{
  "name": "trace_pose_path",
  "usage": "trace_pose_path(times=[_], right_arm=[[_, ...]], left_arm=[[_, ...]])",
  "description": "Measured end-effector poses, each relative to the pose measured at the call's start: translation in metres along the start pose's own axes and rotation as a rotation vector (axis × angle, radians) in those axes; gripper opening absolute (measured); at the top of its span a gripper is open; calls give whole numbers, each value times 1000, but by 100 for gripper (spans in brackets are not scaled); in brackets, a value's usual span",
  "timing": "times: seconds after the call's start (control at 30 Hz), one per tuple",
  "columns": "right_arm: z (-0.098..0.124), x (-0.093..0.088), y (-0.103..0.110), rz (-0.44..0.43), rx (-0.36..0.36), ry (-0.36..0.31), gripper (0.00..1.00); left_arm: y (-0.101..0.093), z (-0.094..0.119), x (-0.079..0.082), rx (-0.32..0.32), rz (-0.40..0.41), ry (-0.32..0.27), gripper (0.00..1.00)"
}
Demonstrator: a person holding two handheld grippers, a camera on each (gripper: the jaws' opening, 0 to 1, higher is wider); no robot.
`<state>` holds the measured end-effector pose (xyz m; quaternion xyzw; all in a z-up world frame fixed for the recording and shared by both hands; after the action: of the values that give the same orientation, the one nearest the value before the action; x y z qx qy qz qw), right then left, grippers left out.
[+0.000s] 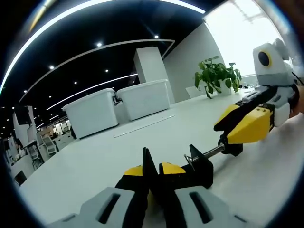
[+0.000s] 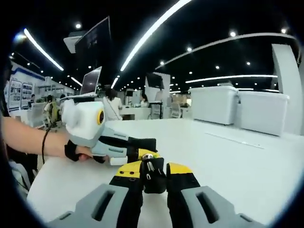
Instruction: Clamp the fixed fixture on the desktop, loosen the retaining clip, secure it to the edge of the desk, and tighten the retaining clip.
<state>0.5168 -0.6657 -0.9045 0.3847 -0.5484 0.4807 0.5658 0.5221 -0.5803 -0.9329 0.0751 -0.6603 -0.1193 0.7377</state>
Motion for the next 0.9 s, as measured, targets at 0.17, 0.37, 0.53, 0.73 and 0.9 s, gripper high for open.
trace_pose_path(times=[0.17,0.37,0.53,0.73,0.9], right_arm=[[0,0,2,58,-4,8,18],[0,1,8,231,-9,30,18],[-2,-1,16,470,-28,69,18],[-2,-3,18,591,-36,87,18],[-5,-5,15,683,-47,108,18]], left_arm=[[0,0,0,1,1,0,9],[0,0,0,1,2,0,9],[1,1,-1,7,4,2,9],[1,0,0,5,5,2,9],[1,-1,-1,7,6,3,10]])
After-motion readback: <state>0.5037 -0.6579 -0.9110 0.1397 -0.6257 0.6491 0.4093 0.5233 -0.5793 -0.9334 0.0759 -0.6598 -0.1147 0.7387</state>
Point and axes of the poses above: the point that each gripper's makers call its tool centre point, and the gripper's own axes: z roughly backward along the fingers, y roughly to its left, x roughly out of its top, the point moved 2 cm from there along z, roughly backward along the fingers, and after that the axes turned 3 degrees about x, right-handed, at the moved point
